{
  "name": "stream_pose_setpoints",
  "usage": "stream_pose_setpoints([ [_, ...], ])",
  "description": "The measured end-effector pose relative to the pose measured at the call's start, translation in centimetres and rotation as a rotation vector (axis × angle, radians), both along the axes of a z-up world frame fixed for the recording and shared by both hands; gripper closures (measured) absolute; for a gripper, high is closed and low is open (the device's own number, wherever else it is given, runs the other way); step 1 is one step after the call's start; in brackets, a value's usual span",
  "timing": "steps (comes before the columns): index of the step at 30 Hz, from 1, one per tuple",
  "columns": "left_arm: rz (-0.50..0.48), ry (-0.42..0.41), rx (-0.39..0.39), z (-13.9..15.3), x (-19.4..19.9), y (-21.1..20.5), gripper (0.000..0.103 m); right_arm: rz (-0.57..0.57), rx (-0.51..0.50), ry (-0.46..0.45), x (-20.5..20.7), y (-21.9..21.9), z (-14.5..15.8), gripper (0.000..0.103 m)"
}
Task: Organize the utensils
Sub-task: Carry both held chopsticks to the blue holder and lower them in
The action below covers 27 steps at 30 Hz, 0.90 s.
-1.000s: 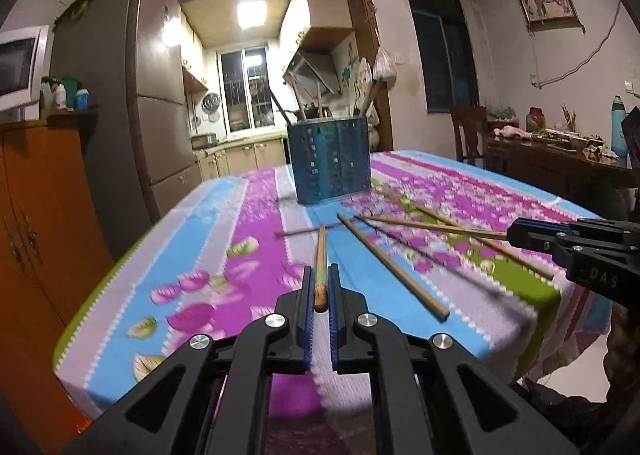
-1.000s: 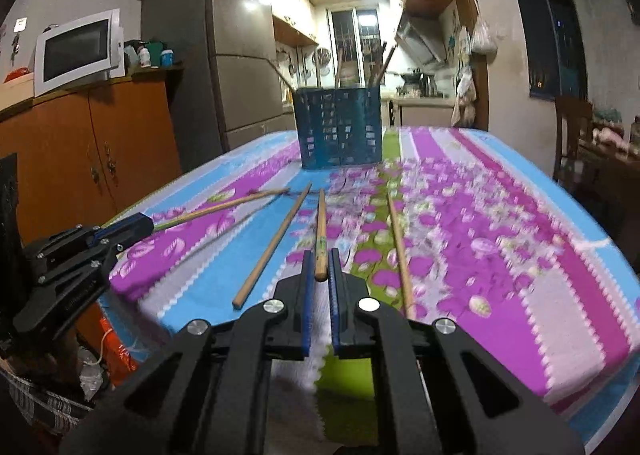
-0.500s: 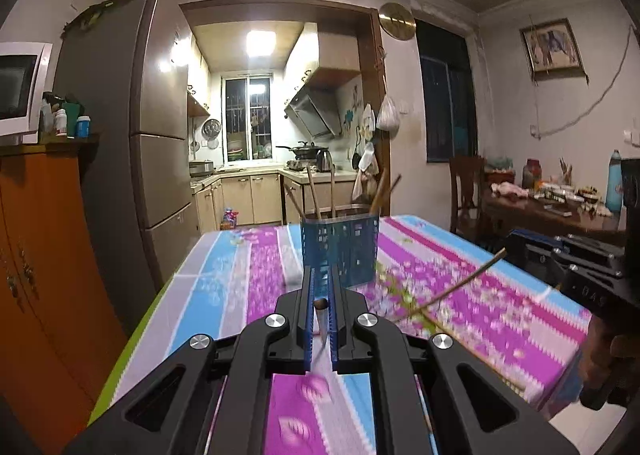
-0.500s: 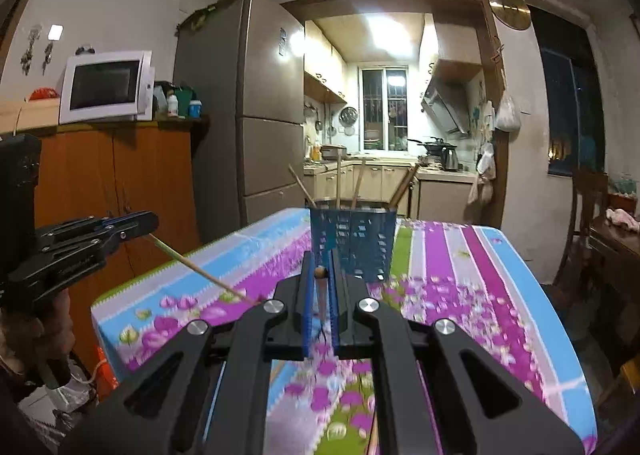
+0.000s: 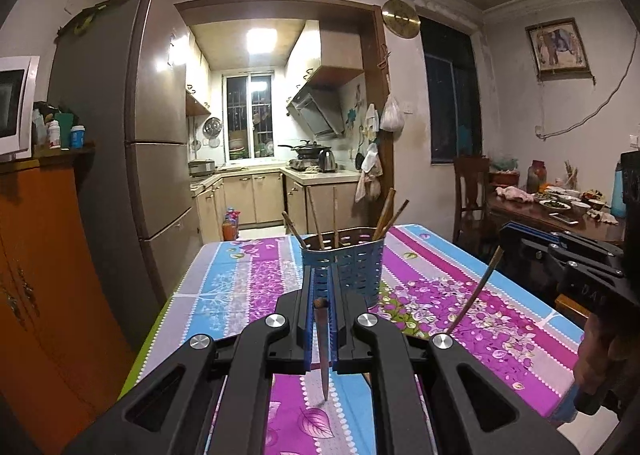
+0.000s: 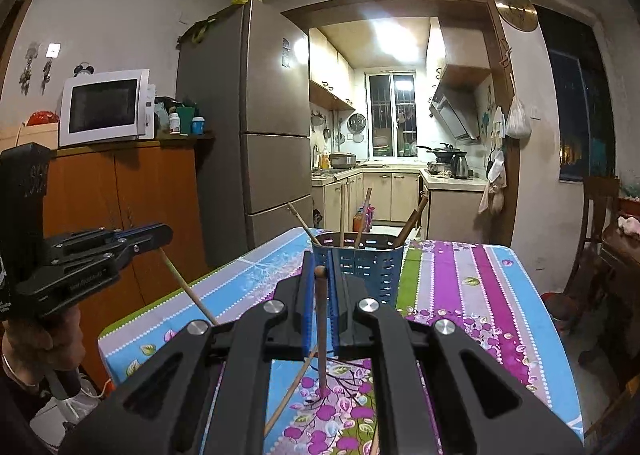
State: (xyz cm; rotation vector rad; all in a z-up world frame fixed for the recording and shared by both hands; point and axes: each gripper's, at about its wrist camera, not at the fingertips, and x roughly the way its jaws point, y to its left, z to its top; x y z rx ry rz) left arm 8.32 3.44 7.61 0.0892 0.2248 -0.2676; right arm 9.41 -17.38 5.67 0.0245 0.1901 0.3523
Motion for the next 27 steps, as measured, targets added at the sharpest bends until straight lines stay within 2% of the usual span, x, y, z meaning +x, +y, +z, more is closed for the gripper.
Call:
stream_pose_setpoints([
  [5, 0.044, 0.031, 0.025, 1.0, 1.5, -0.8, 0.095, 0.007, -0.005, -0.02, 0.5, 0.3, 1.1, 0.098],
  [16, 0.16, 0.017, 0.116, 1.4, 3.5, -1.7, 0.095, 0.011, -0.026, -0.04, 1.3, 1.0, 2.7, 0.098],
  [27, 0.166, 0.013, 0.127, 1.4, 3.5, -1.9, 0.095, 0.008, -0.035, -0.025, 1.9, 1.3, 2.6, 0.098],
])
